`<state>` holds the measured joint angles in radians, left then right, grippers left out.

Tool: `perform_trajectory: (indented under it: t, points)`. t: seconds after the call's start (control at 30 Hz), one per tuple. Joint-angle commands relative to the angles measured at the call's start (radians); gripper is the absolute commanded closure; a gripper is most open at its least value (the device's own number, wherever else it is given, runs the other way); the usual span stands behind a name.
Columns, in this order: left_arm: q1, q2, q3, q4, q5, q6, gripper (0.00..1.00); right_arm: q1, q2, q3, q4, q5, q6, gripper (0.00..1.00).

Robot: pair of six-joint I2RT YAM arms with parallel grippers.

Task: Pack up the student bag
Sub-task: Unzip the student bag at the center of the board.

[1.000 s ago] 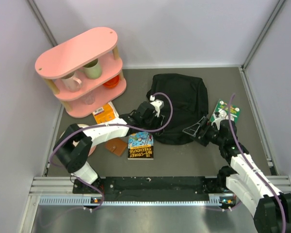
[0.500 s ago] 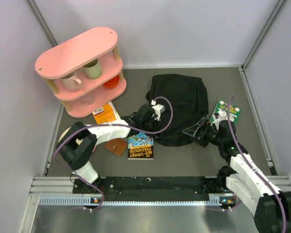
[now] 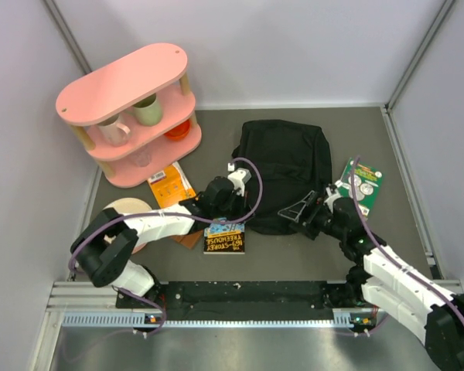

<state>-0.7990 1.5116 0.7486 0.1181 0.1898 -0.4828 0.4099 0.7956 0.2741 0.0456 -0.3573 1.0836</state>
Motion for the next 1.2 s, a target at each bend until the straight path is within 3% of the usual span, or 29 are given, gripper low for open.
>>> perform_trajectory:
  t: [0.0, 0.17, 0.37, 0.5, 0.63, 0.67, 0.73, 0.77, 0.8, 0.93, 1.0, 1.17]
  points:
    - [-0.016, -0.088, -0.054, 0.149, -0.036, -0.033, 1.0, 0.073, -0.024, -0.084, 0.12, 0.196, 0.263, 0.19]
    - [-0.029, -0.11, -0.077, 0.204, -0.033, -0.039, 1.0, 0.15, -0.007, -0.084, 0.127, 0.317, 0.427, 0.19]
    - [-0.049, -0.102, -0.083, 0.256, -0.021, -0.042, 1.0, 0.19, 0.111, -0.006, 0.169, 0.297, 0.475, 0.2]
    - [-0.057, -0.102, -0.08, 0.276, -0.024, -0.04, 1.0, 0.237, 0.191, -0.002, 0.238, 0.313, 0.628, 0.22]
    - [-0.062, -0.108, -0.078, 0.278, -0.039, -0.039, 1.0, 0.294, 0.237, -0.009, 0.312, 0.345, 0.697, 0.39]
    - [-0.062, -0.111, -0.083, 0.278, -0.044, -0.04, 1.0, 0.309, 0.232, -0.007, 0.303, 0.354, 0.703, 0.54]
    - [-0.062, -0.123, -0.091, 0.276, -0.061, -0.036, 1.0, 0.314, 0.214, -0.016, 0.263, 0.409, 0.71, 0.72]
    - [-0.062, -0.134, -0.097, 0.272, -0.07, -0.034, 1.0, 0.313, 0.186, -0.036, 0.254, 0.449, 0.717, 0.92]
    - [-0.063, -0.14, -0.1, 0.255, -0.085, -0.028, 1.0, 0.311, 0.165, -0.05, 0.246, 0.474, 0.719, 0.99]
    - [-0.062, -0.18, -0.117, 0.204, -0.214, 0.0, 1.0, 0.261, 0.064, -0.056, 0.06, 0.547, 0.633, 1.0]
    - [-0.06, -0.197, -0.117, 0.149, -0.277, 0.012, 1.0, 0.178, 0.024, -0.064, 0.031, 0.525, 0.54, 1.0]
    - [-0.055, -0.177, -0.106, 0.063, -0.465, 0.03, 1.0, -0.09, -0.001, -0.075, 0.004, 0.315, 0.264, 1.0]
